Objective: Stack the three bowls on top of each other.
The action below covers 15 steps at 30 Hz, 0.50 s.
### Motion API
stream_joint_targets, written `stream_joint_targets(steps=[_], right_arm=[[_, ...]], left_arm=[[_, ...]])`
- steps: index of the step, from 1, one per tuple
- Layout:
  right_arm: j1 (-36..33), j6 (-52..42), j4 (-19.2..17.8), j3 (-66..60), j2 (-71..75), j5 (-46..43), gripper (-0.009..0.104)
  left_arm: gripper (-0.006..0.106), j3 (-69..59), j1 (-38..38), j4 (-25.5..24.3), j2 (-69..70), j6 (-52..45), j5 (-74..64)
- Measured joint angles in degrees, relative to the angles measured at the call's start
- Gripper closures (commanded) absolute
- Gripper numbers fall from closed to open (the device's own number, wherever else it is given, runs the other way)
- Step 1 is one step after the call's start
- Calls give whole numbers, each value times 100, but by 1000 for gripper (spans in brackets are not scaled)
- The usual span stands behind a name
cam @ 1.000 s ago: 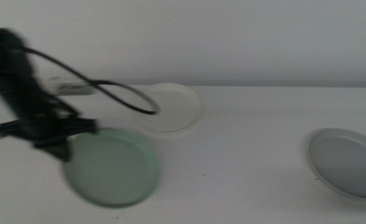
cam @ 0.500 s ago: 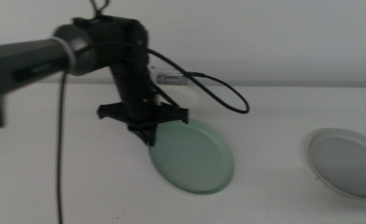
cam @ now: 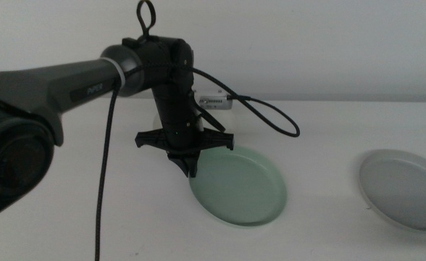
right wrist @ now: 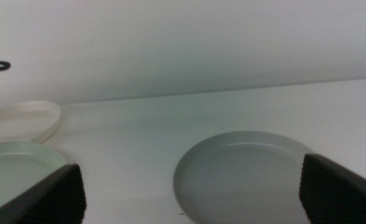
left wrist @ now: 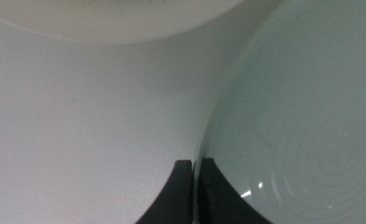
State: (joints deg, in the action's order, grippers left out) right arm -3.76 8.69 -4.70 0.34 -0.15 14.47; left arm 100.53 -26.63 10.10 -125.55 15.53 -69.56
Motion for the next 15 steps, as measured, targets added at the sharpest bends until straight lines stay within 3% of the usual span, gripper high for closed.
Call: stream_joint_targets(steps=[9,12,15], right_arm=[[0,0,0,0,0,0,3],[0,0,0,0,0,0,3],[0,0,0,0,0,0,3]], left_arm=[[98,0,0,25,-204,-66,145],[88,0,0,-4,-258,-100,160],[69,0,0,-142,-270,-106,160]])
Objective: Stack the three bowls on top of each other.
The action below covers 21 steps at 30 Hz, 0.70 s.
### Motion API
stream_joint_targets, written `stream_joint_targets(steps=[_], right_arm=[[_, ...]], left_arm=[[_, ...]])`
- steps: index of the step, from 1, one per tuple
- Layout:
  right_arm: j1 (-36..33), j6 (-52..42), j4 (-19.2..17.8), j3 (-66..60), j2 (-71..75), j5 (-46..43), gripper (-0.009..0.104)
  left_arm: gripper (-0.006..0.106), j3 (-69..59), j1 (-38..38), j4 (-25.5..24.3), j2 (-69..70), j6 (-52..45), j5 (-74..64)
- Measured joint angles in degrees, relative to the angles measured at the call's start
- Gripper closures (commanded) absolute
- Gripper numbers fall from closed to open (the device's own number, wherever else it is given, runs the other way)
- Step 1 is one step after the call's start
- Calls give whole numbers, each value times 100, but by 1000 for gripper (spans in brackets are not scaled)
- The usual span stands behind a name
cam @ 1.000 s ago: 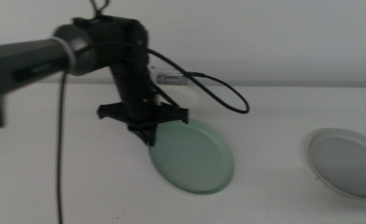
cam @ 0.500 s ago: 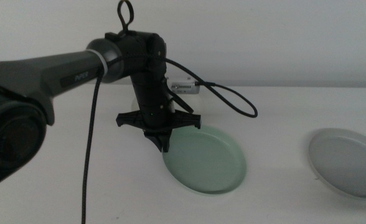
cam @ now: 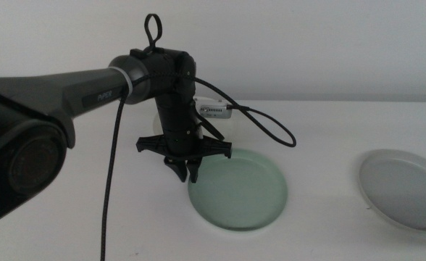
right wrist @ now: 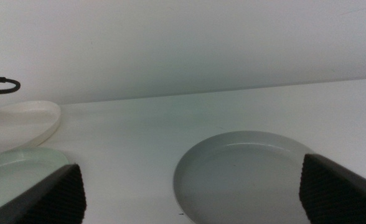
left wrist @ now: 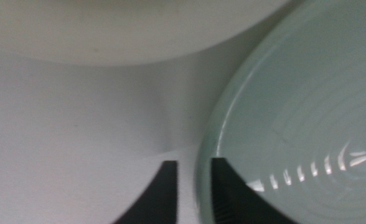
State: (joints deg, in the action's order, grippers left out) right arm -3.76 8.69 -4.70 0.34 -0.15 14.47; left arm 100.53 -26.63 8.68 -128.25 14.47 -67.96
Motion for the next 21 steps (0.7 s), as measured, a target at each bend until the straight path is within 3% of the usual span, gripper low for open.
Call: stream_joint_targets(steps=[3,8,13,21], right_arm=[[0,0,0,0,0,0,3],[0,0,0,0,0,0,3],[0,0,0,0,0,0,3],[0,0,0,0,0,0,3]], left_arm=[[43,0,0,-144,0,-25,-84],[9,0,0,-657,310,-85,-132],[7,133,144,-1378,1128,43,-121],[7,1543,831,-1430,348,-98,-134]])
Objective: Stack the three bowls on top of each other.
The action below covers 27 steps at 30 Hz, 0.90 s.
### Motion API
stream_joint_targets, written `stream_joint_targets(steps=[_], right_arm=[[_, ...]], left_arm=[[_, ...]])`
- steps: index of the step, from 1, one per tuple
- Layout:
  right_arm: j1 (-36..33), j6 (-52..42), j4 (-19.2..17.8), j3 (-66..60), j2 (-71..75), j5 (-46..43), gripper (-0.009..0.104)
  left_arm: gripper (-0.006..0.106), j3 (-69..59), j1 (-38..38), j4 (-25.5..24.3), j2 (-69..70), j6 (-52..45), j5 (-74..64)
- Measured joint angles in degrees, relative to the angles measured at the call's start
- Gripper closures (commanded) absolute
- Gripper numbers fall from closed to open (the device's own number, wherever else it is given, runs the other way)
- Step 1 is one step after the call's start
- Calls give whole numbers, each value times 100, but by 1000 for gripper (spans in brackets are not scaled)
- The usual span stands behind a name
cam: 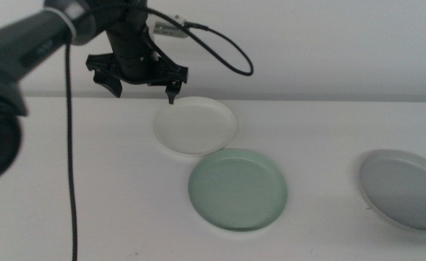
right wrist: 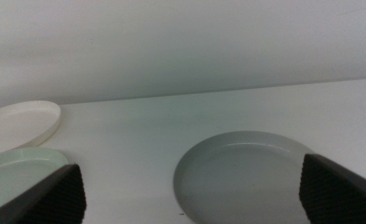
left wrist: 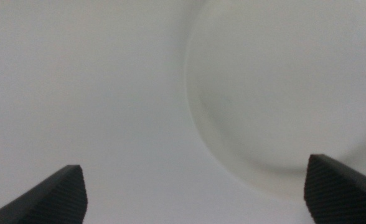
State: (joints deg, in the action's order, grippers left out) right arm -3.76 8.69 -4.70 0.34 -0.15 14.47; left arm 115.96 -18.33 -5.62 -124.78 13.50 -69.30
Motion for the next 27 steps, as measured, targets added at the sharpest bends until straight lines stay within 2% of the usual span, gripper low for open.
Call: stream_joint_targets(steps=[6,17,20,27], right_arm=[[0,0,0,0,0,0,3],[0,0,0,0,0,0,3],[0,0,0,0,0,0,3],[0,0,0,0,0,0,3]], left_arm=[[7,697,113,169,-844,-63,-7],[8,781,113,317,-1432,-4,-36],[13,781,127,439,-1564,-4,-26],[36,792,239,716,-1619,-14,158]])
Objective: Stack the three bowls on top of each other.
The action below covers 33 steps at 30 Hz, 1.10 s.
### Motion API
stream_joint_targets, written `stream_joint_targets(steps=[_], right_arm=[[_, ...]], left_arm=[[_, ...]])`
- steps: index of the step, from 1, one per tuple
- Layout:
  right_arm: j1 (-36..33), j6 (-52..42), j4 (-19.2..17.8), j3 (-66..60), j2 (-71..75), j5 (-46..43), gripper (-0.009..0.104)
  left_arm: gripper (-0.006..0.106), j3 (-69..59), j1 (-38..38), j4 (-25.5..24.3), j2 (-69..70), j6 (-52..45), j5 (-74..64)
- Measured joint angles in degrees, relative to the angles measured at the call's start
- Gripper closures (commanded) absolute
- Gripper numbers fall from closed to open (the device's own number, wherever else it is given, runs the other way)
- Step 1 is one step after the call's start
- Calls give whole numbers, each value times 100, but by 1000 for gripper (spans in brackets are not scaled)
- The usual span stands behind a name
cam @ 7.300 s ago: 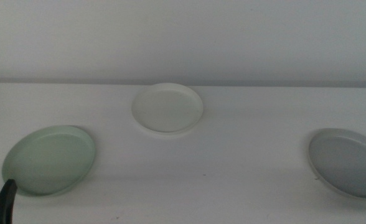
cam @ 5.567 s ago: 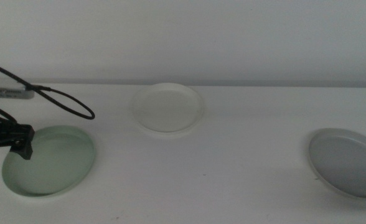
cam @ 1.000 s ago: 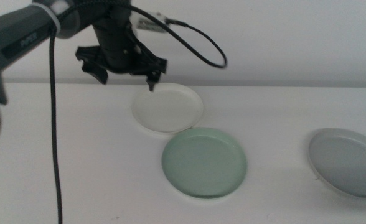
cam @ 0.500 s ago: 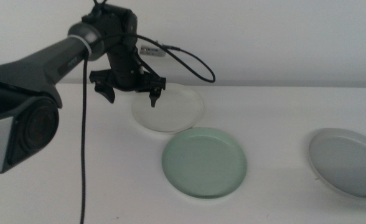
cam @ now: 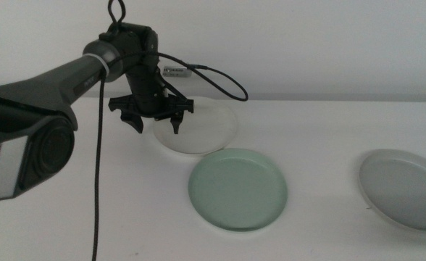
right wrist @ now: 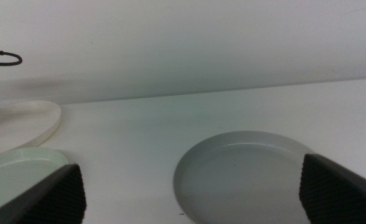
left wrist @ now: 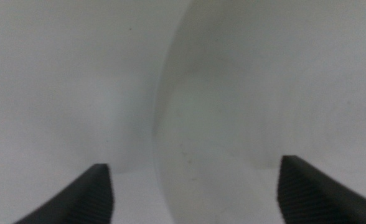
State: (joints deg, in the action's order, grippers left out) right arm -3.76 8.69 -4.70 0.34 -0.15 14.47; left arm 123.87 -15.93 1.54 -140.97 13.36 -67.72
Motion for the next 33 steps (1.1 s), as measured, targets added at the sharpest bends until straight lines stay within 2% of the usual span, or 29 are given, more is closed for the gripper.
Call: stream_joint_targets(steps=[13,18,21,27,33], right_arm=[[0,0,0,0,0,0,3],[0,0,0,0,0,0,3],[0,0,0,0,0,0,3],[0,0,0,0,0,0,3],[0,0,0,0,0,0,3]], left_arm=[[76,23,89,225,-125,-139,-119],[102,36,108,238,-125,-176,-54],[102,82,108,158,-60,-176,-36],[101,132,98,-319,653,-224,-177],[101,-261,-20,-296,1687,-149,-166]])
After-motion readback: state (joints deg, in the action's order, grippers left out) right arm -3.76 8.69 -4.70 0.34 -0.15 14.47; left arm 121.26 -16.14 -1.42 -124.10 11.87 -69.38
